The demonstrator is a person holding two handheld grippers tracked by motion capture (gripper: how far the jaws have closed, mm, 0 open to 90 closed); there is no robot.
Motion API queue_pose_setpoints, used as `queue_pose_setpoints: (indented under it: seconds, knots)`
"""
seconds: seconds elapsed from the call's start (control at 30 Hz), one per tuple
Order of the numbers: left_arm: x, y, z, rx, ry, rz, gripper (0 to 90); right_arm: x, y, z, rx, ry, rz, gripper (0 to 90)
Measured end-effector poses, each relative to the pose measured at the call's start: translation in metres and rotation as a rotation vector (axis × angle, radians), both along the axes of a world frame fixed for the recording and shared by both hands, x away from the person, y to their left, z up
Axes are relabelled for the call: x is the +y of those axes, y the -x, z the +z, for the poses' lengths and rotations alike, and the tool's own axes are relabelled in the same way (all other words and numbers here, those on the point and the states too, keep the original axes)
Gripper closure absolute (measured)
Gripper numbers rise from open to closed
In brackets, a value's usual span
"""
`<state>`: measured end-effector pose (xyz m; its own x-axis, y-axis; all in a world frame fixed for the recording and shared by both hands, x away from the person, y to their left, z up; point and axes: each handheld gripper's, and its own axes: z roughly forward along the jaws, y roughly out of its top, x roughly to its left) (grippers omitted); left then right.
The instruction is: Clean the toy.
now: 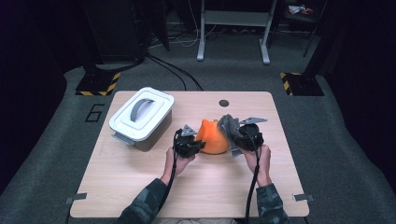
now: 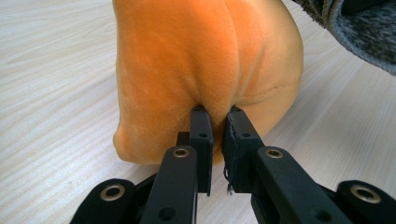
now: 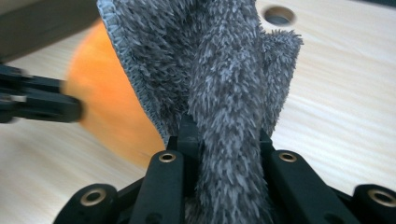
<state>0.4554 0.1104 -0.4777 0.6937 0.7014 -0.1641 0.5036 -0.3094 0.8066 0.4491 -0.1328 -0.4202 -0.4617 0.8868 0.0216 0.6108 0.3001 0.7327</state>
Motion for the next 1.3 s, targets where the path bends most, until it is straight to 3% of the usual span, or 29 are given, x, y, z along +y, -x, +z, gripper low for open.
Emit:
queue_pose_setpoints:
  seconds: [0.1, 0.17, 0.27, 0.43, 0.6, 0.7, 0.77, 0.8, 0.93, 0.97, 1.03, 1.17, 1.3]
  knots:
    - [0.001, 0.000, 0.000, 0.001, 0.007, 0.006, 81.7, 0.013, -0.007, -0.007, 0.032, 0.037, 0.013, 74.3]
    - [0.002, -0.001, 0.000, 0.002, 0.015, 0.001, 80.3, 0.013, -0.011, -0.012, 0.038, 0.012, 0.008, 74.4]
    - [0.002, 0.000, 0.001, -0.006, 0.000, -0.007, 77.4, 0.011, -0.013, -0.014, 0.041, 0.012, 0.000, 74.4]
    - [0.003, 0.002, 0.003, -0.005, -0.031, 0.003, 55.0, 0.006, -0.017, -0.017, 0.048, 0.011, -0.018, 74.4]
    - [0.004, 0.003, 0.003, -0.038, -0.052, 0.004, 46.3, 0.005, -0.020, -0.017, 0.050, 0.010, -0.011, 74.4]
    - [-0.003, 0.002, 0.003, -0.075, -0.093, -0.004, 43.6, 0.005, -0.022, -0.017, 0.049, 0.008, -0.009, 74.4]
    - [-0.007, 0.001, 0.002, -0.078, -0.116, -0.020, 44.0, 0.005, -0.023, -0.017, 0.046, 0.010, -0.006, 74.4]
    - [-0.011, 0.000, 0.000, -0.098, -0.154, -0.017, 45.8, 0.005, -0.023, -0.017, 0.048, 0.007, -0.008, 74.4]
    - [-0.013, -0.003, -0.003, -0.102, -0.160, -0.001, 62.1, 0.004, -0.023, -0.018, 0.048, -0.005, -0.011, 74.4]
    - [-0.013, -0.003, -0.004, -0.104, -0.156, -0.002, 71.3, 0.004, -0.023, -0.018, 0.046, -0.016, -0.009, 74.3]
    - [-0.013, -0.004, -0.003, -0.099, -0.151, -0.003, 76.7, 0.003, -0.022, -0.017, 0.041, -0.012, -0.013, 74.3]
    - [-0.011, -0.004, -0.002, -0.075, -0.113, -0.001, 81.4, -0.001, -0.016, -0.013, 0.028, -0.045, -0.020, 74.3]
    - [-0.009, -0.002, 0.001, -0.058, -0.077, -0.003, 82.4, -0.004, -0.012, -0.009, 0.003, -0.032, -0.004, 74.3]
